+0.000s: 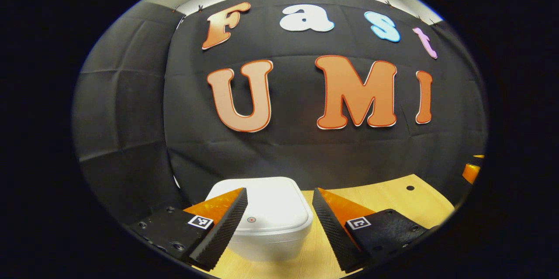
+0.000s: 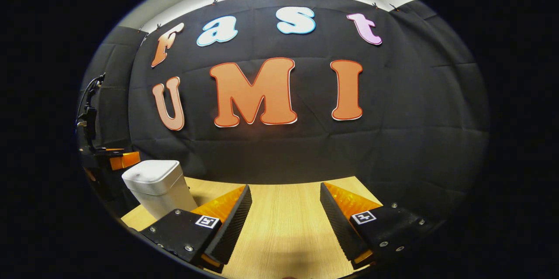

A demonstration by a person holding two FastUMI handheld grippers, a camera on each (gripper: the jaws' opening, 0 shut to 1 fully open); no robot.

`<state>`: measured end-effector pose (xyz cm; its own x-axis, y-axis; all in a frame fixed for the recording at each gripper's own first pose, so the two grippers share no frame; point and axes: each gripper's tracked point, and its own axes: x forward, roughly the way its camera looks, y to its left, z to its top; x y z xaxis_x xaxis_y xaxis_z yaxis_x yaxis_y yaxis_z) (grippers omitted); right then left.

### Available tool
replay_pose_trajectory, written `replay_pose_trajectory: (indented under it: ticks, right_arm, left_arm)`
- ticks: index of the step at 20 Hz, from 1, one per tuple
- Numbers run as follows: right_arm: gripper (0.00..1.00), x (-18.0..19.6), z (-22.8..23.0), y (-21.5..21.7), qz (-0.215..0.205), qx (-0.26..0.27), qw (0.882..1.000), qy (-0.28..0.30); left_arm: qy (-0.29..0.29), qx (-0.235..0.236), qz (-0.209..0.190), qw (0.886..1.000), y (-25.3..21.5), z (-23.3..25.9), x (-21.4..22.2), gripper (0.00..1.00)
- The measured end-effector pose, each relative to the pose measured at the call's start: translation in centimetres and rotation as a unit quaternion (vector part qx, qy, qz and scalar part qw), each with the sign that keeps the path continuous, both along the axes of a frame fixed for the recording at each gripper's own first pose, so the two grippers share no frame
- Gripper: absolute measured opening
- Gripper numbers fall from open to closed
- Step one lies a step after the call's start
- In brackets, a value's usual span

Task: Press the lid of the desktop garbage bin to open it, pick up the crumpled paper on the desktop and throw it into the bin, then pick up the pop can on the desktop and drop it into the bin, and finally close the garbage bin lid.

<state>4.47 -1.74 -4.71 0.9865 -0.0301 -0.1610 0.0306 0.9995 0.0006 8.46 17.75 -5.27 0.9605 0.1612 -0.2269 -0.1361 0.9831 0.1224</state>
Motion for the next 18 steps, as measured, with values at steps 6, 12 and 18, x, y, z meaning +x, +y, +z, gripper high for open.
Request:
replay_pose_trajectory:
  ticks: [6,12,18]
  right_arm:
    - [0.94,0.0,0.9,0.7,0.012,-0.01,1.0,-0.01]
    - [0.94,0.0,0.2,2.0,0.029,-0.005,1.0,-0.006]
    - [0.94,-0.3,-0.4,3.4,0.039,-0.004,0.999,-0.006]
  left_arm:
    - [-0.028,-0.019,-0.01,0.999,-4.4,-0.2,-2.3,0.96]
    - [-0.047,-0.013,-0.02,0.999,-8.5,0.1,-4.3,0.95]
    - [-0.051,-0.015,-0.047,0.997,-11.8,0.0,-5.0,0.95]
